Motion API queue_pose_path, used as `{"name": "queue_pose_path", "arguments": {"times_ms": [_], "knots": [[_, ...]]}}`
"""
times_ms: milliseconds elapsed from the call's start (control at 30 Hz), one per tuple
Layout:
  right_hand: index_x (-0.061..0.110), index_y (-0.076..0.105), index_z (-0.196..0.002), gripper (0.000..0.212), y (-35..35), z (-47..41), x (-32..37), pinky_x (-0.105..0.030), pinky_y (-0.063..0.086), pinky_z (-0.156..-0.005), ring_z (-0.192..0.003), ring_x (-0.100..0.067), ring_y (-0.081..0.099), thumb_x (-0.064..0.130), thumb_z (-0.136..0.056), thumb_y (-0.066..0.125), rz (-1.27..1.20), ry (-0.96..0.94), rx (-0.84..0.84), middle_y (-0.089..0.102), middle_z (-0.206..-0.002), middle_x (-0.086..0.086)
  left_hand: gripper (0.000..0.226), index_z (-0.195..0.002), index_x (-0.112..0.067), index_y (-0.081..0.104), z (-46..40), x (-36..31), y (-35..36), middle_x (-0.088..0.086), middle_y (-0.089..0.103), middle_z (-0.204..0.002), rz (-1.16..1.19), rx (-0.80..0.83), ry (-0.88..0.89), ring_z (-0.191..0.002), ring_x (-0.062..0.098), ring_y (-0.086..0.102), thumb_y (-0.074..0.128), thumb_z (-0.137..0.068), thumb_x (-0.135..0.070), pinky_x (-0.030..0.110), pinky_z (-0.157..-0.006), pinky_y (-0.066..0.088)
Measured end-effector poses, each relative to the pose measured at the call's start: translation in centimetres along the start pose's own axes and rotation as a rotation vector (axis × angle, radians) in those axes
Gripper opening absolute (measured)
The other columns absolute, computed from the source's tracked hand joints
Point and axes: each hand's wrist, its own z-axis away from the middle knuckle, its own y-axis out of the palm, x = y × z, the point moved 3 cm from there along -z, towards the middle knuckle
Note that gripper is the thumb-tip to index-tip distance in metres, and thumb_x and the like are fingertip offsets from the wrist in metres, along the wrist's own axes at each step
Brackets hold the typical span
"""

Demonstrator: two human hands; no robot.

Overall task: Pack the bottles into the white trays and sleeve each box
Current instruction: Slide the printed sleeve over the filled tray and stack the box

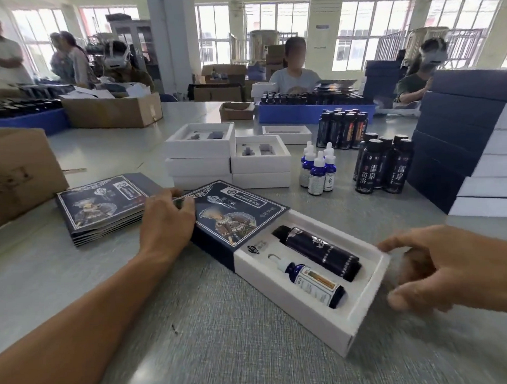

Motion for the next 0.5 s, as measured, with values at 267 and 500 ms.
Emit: {"name": "queue_pose_path", "arguments": {"times_ms": [267,500], "knots": [[0.040,0.066,-0.092,0.068,2.0,0.7,3.6,-0.016,0.044,-0.051,-0.055,-0.002,0.056,0.085,-0.043,0.077,0.134,-0.094,0.019,0.069,-0.073,0.007,0.037,-0.128,-0.014,0.060,0.6,-1.0,1.0,0.002,0.068,-0.110,0.073,0.122,0.018,-0.099,0.019,0.062,0.058,-0.098,-0.036,0.036,-0.090,0.050],[0.037,0.065,-0.088,0.066,5.0,0.9,6.0,-0.009,0.042,-0.048,-0.056,-0.002,0.058,0.089,-0.048,0.071,0.160,-0.240,-0.047,0.067,-0.072,0.015,0.059,-0.148,-0.023,0.043,0.9,-1.2,1.6,-0.001,0.063,-0.119,0.201,0.336,-0.001,-0.099,0.013,0.062,0.060,-0.095,-0.045,0.032,-0.091,0.050]]}}
